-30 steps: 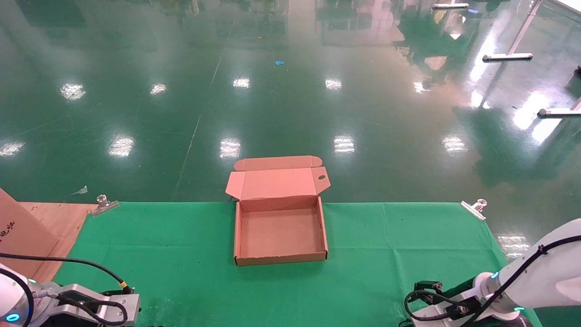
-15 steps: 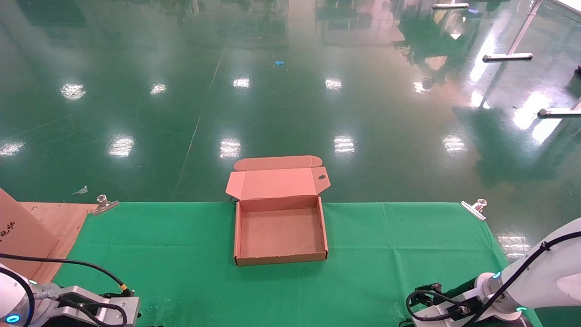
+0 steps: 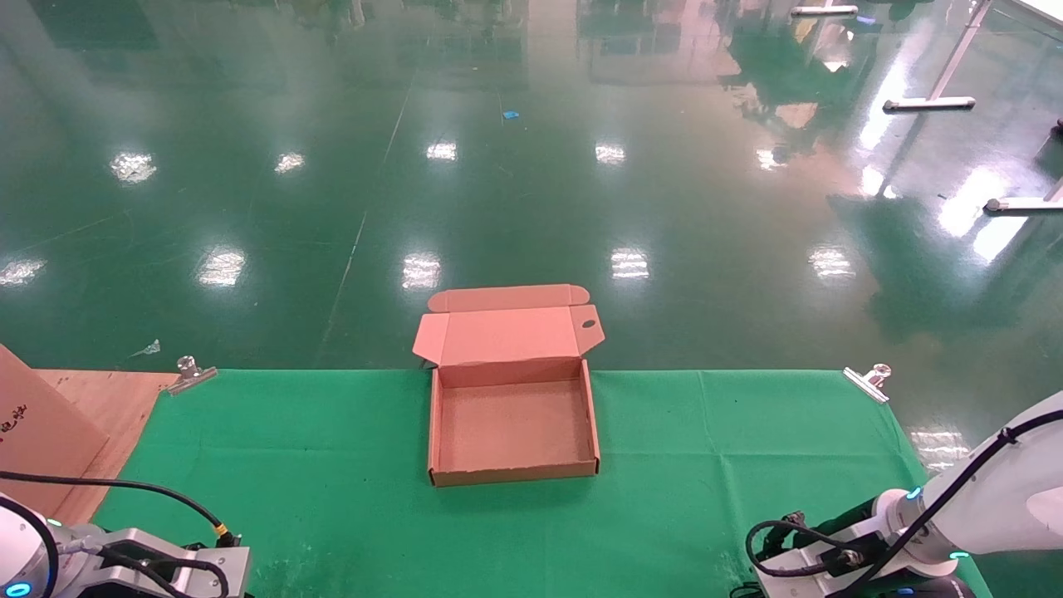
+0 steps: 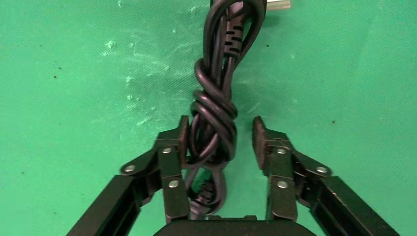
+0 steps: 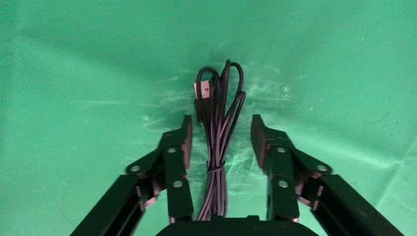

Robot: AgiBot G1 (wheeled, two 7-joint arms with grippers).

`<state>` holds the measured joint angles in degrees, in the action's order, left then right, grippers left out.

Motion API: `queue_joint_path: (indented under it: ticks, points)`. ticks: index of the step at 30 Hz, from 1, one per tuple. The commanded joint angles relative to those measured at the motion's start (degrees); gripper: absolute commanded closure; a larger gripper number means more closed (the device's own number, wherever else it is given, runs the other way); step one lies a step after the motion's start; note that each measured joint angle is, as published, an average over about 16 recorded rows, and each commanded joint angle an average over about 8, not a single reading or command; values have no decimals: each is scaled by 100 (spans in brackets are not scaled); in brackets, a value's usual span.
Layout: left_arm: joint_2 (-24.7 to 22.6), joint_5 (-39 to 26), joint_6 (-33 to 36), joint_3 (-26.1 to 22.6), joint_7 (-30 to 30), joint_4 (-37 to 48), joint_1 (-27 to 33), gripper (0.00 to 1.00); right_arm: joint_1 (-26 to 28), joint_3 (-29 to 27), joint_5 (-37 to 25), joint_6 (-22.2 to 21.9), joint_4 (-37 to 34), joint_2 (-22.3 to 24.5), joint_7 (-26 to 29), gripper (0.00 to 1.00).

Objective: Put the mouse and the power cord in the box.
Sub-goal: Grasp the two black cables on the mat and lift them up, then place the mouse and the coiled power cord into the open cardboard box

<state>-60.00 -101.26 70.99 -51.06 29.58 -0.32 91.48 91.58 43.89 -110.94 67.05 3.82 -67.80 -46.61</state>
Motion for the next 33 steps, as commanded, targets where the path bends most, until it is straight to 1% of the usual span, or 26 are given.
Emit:
queue_joint_path:
  ticks: [1,10,19,26,33]
  points:
    - [5,10,2,7,-1,13,-4,100,19,-5,8,4,-41,-12,-24,100]
    - [-17,7,110,5,15,35,-50,100,23,-11,18,56,-174,-21,-128,100]
    - [-36,1,298,0,-14,42,-12,100,95,-73,107,150,-252,92,-219,100]
    - [-32,-9,605,-7,-65,-22,327,100,369,-200,290,390,-213,234,-319,100]
    - [-99,-45,1029,-31,-88,-224,980,100,979,-334,482,853,-72,359,-358,100]
